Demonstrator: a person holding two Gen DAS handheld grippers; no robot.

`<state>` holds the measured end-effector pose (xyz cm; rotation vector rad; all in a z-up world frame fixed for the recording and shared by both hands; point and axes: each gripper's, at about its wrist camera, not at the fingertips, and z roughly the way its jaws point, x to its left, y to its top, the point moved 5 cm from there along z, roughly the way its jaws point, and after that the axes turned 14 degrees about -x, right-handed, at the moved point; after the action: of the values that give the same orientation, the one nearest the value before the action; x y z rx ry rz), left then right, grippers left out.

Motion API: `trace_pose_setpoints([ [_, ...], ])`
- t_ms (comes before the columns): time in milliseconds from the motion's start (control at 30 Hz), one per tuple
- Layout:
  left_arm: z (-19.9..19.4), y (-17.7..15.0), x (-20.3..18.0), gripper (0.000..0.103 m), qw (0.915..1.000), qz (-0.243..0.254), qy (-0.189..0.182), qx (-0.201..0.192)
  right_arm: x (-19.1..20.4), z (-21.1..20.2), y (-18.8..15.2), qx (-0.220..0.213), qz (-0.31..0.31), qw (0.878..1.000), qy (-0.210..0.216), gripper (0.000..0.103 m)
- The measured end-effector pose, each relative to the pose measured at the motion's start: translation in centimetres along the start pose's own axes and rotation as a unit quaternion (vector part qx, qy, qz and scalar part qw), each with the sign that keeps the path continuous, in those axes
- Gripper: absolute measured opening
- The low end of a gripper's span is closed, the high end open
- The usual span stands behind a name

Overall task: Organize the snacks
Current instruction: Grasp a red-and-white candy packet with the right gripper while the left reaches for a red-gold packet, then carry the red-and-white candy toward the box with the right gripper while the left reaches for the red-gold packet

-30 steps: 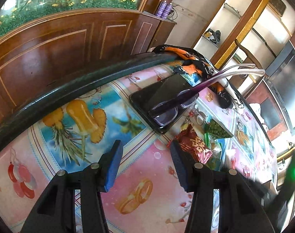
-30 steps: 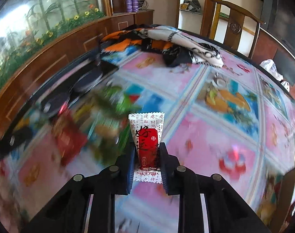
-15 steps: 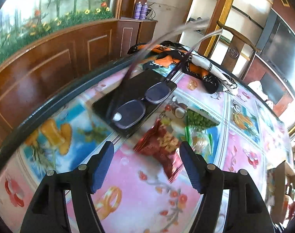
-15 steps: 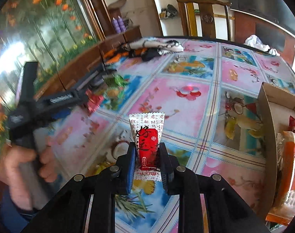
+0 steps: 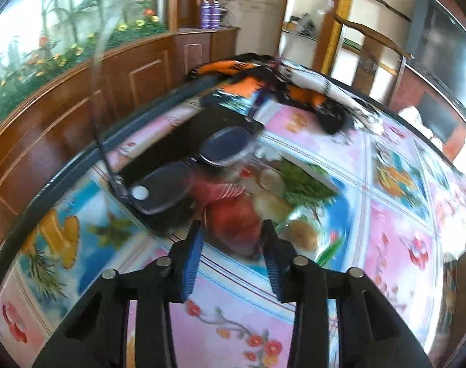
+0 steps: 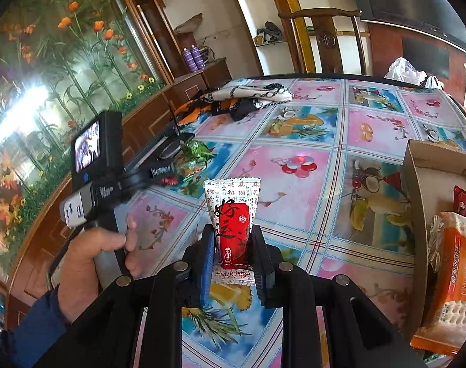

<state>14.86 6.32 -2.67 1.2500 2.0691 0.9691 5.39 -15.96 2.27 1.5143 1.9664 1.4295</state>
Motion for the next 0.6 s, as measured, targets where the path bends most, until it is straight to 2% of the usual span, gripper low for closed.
trace_pose_setpoints([
  [67, -0.3, -0.5, -1.0, 0.022, 0.9996, 0.026, -0.011, -0.001, -0.1, -0.2, 0.1, -0.004, 0.001, 1.000, -0.002, 0.025],
  [200, -1.5, -1.5, -3.1, 0.020, 0.9962, 0.051, -0.071, 0.006, -0.5, -0.5, 0.4, -0.009, 0.012, 1.000, -0.004, 0.025],
  [300, -2.4, -2.3, -5.6, 0.020, 0.9855, 0.081, -0.147, 0.025, -0.8, -0.7, 0.7, -0.015, 0.015, 1.000, -0.008, 0.025],
  [400, -4.1, -1.5, -6.2, 0.022, 0.9782, 0.085, -0.189, 0.009, -1.2, -1.0, 1.0, -0.021, 0.022, 0.999, -0.010, 0.025],
  [500, -4.6, 0.5, -4.5, 0.030, 0.9834, 0.053, -0.172, -0.026, -1.9, -1.2, 1.3, -0.027, 0.033, 0.999, -0.014, 0.025],
  [600, -3.0, 1.8, -2.6, 0.030, 0.9919, 0.028, -0.119, -0.035, -2.5, -1.3, 1.5, -0.030, 0.045, 0.998, -0.018, 0.025],
])
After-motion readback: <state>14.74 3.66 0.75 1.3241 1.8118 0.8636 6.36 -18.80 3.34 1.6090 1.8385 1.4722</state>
